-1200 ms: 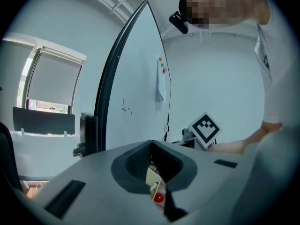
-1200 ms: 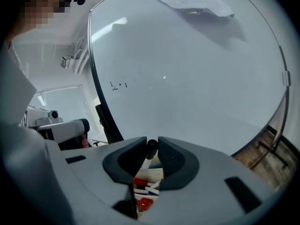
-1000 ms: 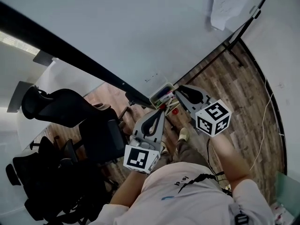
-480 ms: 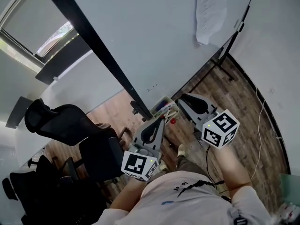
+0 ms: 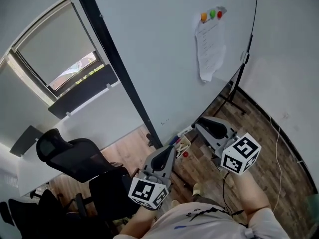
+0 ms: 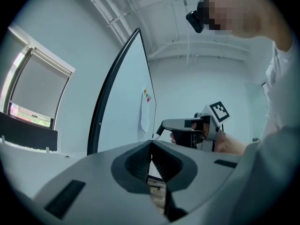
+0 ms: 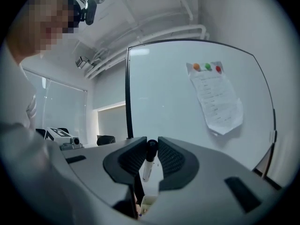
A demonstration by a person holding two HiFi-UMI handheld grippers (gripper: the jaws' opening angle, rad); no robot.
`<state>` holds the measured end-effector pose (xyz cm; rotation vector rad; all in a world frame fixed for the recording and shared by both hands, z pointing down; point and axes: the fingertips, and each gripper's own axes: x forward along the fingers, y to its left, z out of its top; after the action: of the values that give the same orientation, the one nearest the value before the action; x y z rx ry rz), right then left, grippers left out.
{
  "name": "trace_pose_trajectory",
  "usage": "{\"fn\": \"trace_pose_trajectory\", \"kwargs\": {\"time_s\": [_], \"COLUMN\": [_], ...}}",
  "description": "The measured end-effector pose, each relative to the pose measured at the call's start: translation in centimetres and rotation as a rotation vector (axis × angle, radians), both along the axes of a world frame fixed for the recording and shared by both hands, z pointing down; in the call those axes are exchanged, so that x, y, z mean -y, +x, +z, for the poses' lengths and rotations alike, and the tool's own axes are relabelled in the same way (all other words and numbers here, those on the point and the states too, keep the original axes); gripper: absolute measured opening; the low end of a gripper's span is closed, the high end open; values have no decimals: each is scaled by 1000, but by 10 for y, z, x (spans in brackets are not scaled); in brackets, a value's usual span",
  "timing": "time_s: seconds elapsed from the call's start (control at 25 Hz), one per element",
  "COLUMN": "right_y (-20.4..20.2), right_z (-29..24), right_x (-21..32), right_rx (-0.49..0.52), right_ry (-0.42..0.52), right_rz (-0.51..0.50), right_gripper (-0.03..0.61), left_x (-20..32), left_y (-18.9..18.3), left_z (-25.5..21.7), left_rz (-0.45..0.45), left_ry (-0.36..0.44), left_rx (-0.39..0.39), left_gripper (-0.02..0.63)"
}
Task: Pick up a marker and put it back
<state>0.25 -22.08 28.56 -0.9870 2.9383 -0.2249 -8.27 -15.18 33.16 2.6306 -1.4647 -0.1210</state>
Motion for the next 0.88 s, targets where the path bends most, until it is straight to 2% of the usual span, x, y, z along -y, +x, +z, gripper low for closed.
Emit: {"fn": "trace_pose_trajectory", "kwargs": {"time_s": [0.24,0.72,0.88], "right_y": [9,13,11], "right_z": [-22,-22,-20], "right_x": [-11,-12,-10], "right_rx": [7,7,5], "right_ry": [33,28,23], "right_rz": [23,29,27], "right_gripper": [81,81,81], "left_x": [-9,-12,-11], "left_y": [6,17,17], "left_z": [-13,-16,-15], "left_rz": [26,60,75], "left_ry": [21,39,17], "left_rx": [1,28,-9], "left_gripper": [12,11,11]}}
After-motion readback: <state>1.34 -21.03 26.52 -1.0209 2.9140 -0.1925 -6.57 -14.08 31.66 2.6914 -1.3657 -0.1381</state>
